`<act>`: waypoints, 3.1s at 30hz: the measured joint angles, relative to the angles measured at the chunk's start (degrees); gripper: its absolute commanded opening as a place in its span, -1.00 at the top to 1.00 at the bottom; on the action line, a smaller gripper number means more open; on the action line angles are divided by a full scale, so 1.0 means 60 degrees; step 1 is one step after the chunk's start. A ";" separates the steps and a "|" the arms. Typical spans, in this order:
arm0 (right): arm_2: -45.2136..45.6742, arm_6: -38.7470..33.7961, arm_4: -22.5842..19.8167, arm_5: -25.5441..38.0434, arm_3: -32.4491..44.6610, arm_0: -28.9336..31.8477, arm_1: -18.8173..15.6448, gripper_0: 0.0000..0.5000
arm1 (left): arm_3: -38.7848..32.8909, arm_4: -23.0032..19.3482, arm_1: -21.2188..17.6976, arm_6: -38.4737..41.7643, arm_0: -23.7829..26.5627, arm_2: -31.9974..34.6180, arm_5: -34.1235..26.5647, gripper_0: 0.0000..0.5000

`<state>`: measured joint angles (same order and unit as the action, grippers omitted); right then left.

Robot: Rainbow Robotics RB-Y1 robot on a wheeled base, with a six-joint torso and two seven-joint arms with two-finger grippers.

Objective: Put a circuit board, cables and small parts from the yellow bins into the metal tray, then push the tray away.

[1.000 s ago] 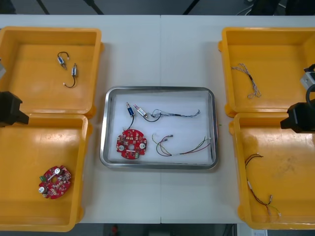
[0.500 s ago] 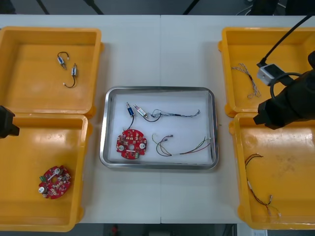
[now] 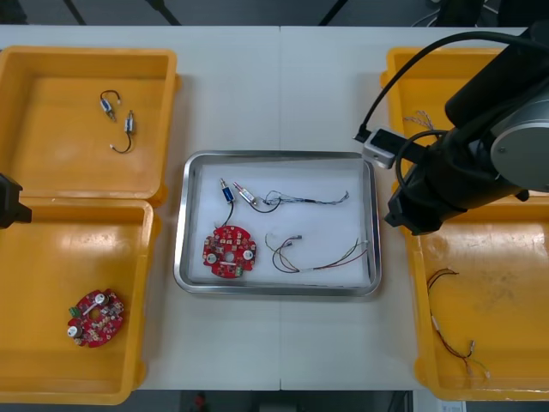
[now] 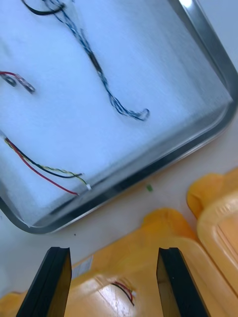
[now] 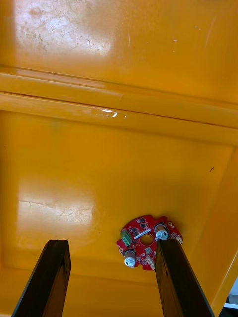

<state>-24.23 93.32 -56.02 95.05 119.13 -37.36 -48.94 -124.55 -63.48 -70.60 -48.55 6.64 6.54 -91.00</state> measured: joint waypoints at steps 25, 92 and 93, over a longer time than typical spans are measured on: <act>-0.3860 0.1878 0.2365 0.0208 -0.1372 -0.1685 0.3259 -1.00 | 0.0013 0.0047 -0.0005 0.0000 0.0000 0.0001 0.0016 -1.00; -0.5964 0.0800 0.5988 -0.0264 -0.1276 -0.0101 0.4409 0.82 | 0.0021 0.0047 -0.0006 0.0000 -0.0001 0.0001 0.0018 -1.00; -0.5968 0.0800 0.5999 -0.0289 -0.1295 -0.0101 0.4409 0.95 | 0.0021 0.0047 -0.0006 0.0000 -0.0001 0.0001 0.0018 -1.00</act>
<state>-60.04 98.11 -20.03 93.32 111.36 -37.96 -22.48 -124.42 -63.20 -70.63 -48.55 6.64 6.54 -90.89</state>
